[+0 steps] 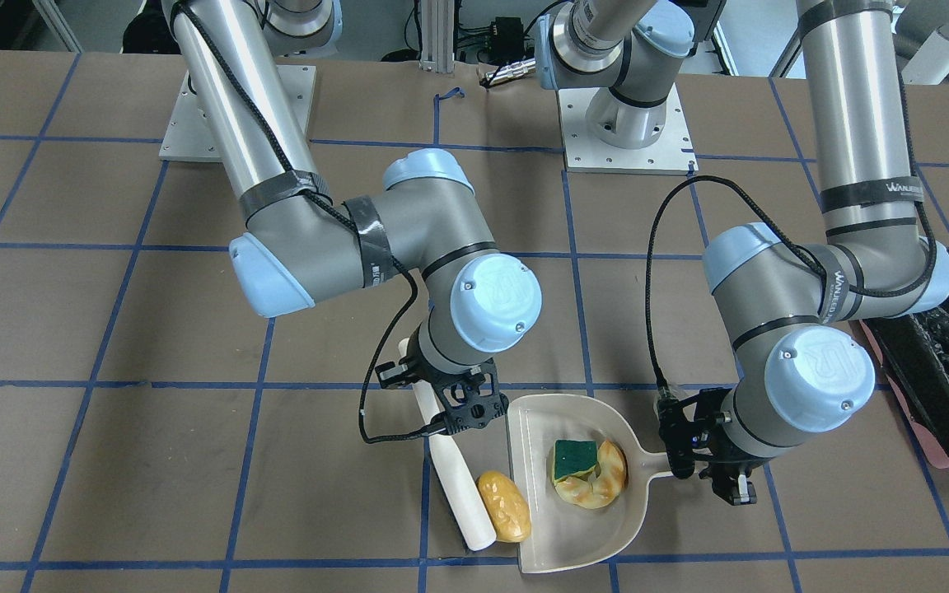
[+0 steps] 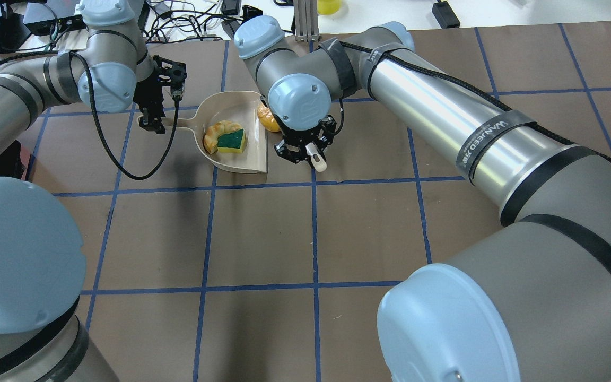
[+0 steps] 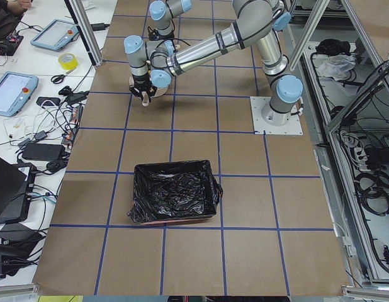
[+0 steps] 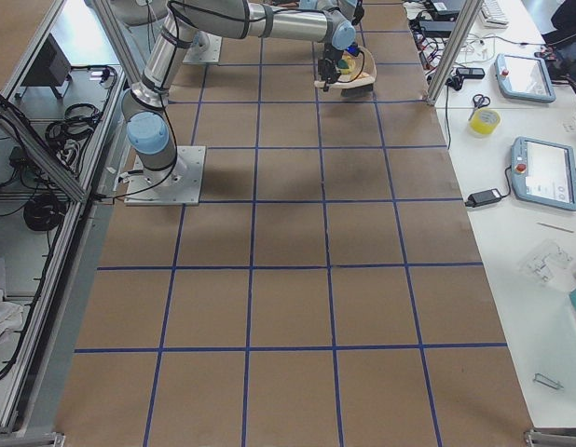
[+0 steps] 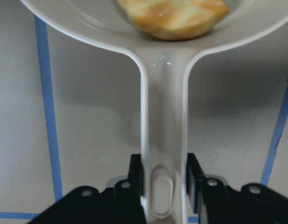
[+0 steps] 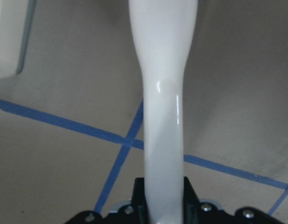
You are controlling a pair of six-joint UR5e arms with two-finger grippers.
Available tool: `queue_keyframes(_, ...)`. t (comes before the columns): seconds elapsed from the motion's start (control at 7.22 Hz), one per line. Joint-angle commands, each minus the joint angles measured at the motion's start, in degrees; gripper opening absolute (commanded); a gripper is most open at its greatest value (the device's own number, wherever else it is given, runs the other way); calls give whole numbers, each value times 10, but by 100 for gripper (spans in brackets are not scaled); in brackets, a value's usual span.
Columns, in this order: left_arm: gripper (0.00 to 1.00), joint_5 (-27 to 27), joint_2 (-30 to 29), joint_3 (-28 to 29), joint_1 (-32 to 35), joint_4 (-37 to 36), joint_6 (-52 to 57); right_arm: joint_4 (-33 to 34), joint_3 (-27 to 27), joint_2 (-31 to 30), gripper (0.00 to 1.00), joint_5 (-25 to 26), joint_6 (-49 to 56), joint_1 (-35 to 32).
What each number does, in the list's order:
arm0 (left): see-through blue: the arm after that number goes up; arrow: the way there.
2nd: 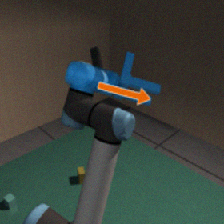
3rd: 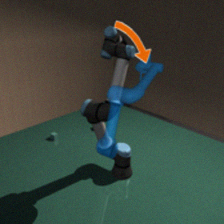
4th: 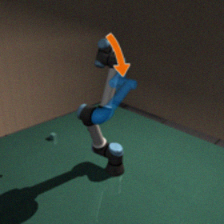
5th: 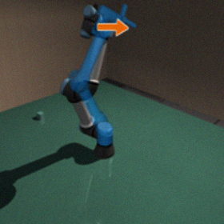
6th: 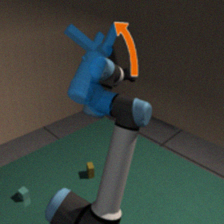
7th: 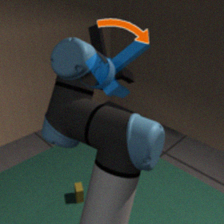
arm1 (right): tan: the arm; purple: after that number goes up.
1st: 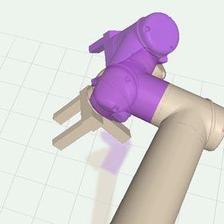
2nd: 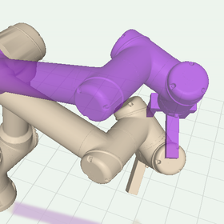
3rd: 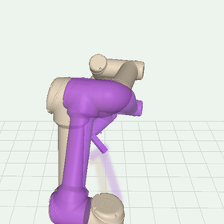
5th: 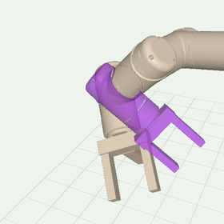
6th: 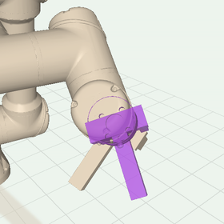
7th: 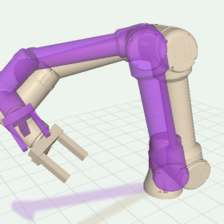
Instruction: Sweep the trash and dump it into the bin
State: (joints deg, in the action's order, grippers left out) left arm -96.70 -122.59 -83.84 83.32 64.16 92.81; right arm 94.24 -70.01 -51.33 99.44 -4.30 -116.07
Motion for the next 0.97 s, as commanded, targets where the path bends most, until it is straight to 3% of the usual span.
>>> queue_keyframes(0.0,0,1,0,-4,1,0,-1,4,4,0,11,-23,-41,-35)
queue_keyframes(0.83,0,2,2,-4,1,-1,0,57,18,13,14,-84,-144,-81)
